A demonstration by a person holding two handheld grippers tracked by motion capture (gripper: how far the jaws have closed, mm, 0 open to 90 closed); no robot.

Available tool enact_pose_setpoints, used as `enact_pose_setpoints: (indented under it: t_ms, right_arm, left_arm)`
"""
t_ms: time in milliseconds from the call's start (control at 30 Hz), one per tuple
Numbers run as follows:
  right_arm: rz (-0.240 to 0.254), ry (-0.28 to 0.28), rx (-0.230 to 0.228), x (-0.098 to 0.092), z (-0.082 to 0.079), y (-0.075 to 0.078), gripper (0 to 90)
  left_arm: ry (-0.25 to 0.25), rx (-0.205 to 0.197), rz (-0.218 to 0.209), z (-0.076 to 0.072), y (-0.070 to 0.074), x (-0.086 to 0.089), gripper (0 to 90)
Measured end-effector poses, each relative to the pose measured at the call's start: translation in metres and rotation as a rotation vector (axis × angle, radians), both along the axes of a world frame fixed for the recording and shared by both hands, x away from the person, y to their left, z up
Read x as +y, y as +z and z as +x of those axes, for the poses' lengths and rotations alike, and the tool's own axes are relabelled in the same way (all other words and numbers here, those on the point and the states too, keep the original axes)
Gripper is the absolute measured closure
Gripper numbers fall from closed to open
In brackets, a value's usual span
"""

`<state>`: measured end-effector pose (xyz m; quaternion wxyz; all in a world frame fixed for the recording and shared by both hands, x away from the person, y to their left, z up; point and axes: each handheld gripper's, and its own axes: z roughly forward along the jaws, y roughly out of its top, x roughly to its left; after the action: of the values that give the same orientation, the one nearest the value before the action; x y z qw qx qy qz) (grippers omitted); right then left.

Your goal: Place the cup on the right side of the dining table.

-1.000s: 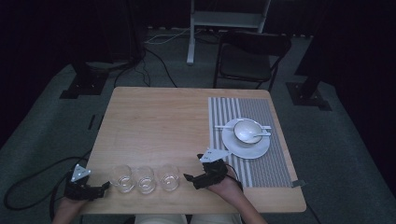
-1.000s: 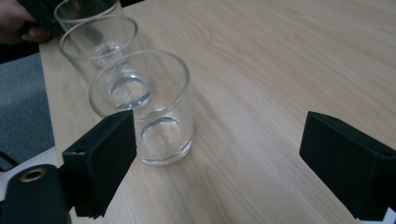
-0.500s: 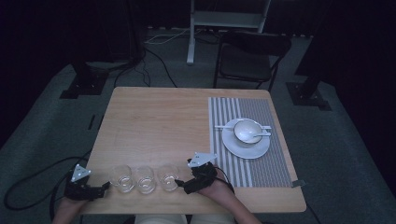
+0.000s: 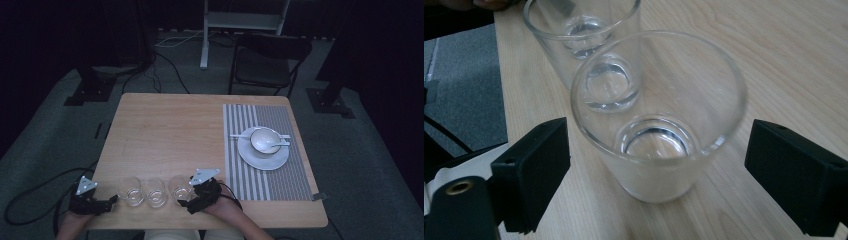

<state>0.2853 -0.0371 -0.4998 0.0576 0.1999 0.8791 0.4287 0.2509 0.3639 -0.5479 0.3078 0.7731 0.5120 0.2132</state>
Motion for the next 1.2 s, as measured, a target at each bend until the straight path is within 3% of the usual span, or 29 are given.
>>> enact_pose_setpoints:
  t_ms: [467,767,1200]
  right_arm:
    - [-0.037,-0.004,-0.005,0.023,0.003,-0.011,11.1]
    - [-0.057,-0.033,-0.034,0.029,0.003,-0.015,19.2]
    - [-0.081,-0.039,-0.03,0.029,0.005,-0.011,19.7]
  left_arm:
    - [-0.001,0.0,0.0,0.0,0.0,0.0,0.8]
    - [-0.001,0.0,0.0,0.0,0.0,0.0,0.8]
    - [-0.001,0.0,-0.001,0.0,0.0,0.0,0.8]
